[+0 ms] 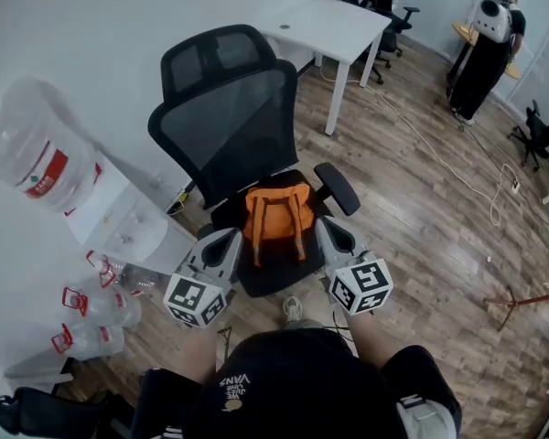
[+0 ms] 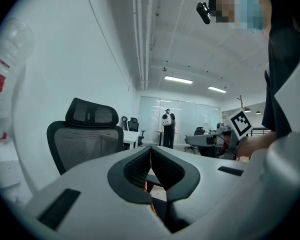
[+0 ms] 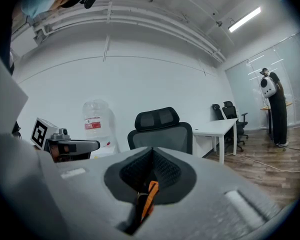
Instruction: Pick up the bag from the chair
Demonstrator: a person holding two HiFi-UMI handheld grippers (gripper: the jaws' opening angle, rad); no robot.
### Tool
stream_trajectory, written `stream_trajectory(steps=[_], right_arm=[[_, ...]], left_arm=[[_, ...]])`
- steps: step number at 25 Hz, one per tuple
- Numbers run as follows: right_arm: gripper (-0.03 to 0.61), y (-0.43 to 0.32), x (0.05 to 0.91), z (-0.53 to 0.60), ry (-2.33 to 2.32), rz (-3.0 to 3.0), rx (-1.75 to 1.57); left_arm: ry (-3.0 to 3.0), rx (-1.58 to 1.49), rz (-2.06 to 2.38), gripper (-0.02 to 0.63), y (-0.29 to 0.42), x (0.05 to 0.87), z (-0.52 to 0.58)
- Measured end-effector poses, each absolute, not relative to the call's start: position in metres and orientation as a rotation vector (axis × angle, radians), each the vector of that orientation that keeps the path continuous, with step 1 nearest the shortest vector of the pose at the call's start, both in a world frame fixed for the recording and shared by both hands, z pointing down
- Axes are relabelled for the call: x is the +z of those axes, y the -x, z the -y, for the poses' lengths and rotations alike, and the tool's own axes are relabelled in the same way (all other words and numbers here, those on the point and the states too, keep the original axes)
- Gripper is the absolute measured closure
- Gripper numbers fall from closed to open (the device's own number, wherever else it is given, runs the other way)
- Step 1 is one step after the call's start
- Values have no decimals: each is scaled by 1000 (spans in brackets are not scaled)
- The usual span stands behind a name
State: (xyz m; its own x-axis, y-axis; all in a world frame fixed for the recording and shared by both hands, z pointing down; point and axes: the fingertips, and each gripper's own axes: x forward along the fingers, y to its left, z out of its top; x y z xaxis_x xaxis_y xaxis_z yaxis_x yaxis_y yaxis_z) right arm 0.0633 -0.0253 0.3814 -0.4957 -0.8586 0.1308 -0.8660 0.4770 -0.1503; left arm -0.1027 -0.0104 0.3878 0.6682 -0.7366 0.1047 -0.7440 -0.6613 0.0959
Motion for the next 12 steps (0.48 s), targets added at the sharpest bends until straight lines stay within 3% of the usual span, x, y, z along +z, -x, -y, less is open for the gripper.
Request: stream_trajectory(steps=[12], right_arm=[[581,-87,394,84,-1443,2702,332]], left_arm=[[-2668,99,1326,606,80,398,59]])
